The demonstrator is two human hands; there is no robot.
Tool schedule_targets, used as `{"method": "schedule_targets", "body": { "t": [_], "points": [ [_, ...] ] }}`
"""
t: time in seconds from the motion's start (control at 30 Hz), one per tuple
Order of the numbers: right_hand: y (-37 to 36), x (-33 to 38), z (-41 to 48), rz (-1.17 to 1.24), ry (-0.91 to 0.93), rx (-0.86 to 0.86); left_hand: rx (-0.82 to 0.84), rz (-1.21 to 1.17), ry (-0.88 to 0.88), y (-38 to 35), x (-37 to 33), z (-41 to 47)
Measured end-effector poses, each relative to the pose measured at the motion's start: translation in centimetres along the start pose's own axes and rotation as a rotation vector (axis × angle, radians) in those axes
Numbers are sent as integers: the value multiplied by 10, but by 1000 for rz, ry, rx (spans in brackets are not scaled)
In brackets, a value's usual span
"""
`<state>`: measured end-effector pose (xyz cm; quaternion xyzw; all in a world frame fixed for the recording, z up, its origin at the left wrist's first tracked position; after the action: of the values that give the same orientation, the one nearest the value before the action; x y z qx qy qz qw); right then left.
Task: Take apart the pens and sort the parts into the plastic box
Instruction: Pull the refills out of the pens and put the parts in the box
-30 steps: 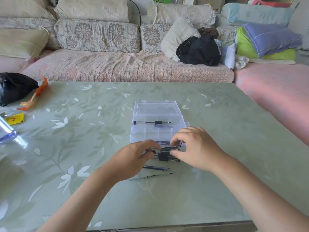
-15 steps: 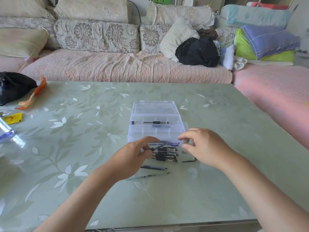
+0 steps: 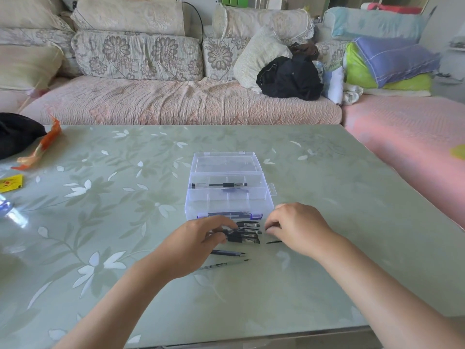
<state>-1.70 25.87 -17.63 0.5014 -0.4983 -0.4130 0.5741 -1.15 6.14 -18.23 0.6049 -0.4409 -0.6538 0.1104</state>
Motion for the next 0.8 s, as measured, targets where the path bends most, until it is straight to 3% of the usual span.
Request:
{"method": "schedule_targets", "body": {
  "t": [0.3,0.8],
  "points": [
    [21,33,-4,334,51,-106,-23,-8,-51,6,2,1],
    [23,45,-9,451,67,-98,-11,0,-77,7,-1,-1]
  ]
}}
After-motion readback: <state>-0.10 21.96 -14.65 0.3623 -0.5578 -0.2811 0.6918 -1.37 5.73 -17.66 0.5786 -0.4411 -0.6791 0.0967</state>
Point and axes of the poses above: each hand's wrist, its own z-axis towards the middle knuckle, its own y-axis out of the back of the hand, x = y × z, the point moved 8 cm from there along z, towards the middle knuckle, and after that the axes turned 2 degrees about y, right-handed, at the moved point
